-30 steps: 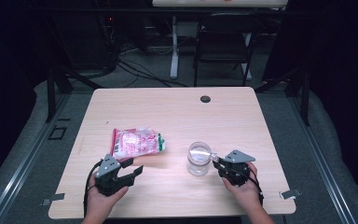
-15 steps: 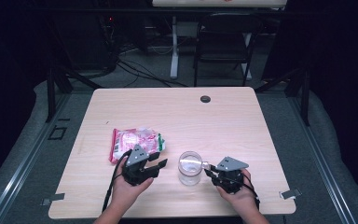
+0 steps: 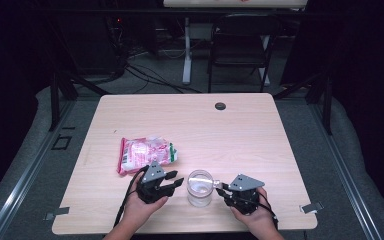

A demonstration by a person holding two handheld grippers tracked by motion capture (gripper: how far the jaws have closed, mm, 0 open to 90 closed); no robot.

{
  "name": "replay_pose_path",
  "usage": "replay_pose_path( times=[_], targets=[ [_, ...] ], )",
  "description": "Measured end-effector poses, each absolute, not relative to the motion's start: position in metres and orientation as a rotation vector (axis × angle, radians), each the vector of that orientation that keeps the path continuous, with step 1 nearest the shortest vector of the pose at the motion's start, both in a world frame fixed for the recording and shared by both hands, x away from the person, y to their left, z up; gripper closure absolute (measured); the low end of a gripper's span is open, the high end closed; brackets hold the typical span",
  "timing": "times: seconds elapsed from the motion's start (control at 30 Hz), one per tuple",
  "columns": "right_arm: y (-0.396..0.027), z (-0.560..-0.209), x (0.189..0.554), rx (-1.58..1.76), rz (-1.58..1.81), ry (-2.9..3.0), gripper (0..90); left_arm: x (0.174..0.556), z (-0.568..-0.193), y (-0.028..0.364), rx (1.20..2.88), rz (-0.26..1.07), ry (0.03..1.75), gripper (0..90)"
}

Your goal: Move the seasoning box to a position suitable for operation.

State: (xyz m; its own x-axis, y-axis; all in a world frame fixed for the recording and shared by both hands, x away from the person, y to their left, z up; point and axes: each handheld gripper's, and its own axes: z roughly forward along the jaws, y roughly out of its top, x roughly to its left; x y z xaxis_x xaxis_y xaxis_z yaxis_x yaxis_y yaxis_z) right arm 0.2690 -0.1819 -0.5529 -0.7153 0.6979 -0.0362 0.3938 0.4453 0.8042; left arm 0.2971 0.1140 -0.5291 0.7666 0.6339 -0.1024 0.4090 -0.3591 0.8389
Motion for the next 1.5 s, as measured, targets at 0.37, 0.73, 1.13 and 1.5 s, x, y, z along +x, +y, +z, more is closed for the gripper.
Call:
replay_pose_path(
  times=[0.37, 0.73, 1.13, 1.5],
  targets=[
    [-0.196, -0.549, 0.265, 1.007, 1.242, 2.311, 63.7, 0.304, -0.524, 0.119, 1.968, 0.257, 0.800, 63.7],
    [-0.212, -0.511, 0.253, 0.984, 1.315, 2.218, 53.7, 0.307, -0.519, 0.119, 1.946, 0.229, 0.807, 63.7],
    [-0.195, -0.481, 0.281, 1.119, 1.218, 2.308, 68.1, 0.308, -0.514, 0.123, 1.952, 0.235, 0.819, 66.8],
    [-0.178, -0.480, 0.279, 1.171, 1.259, 2.296, 76.7, 0.305, -0.514, 0.120, 1.972, 0.171, 0.791, 77.8]
  ],
)
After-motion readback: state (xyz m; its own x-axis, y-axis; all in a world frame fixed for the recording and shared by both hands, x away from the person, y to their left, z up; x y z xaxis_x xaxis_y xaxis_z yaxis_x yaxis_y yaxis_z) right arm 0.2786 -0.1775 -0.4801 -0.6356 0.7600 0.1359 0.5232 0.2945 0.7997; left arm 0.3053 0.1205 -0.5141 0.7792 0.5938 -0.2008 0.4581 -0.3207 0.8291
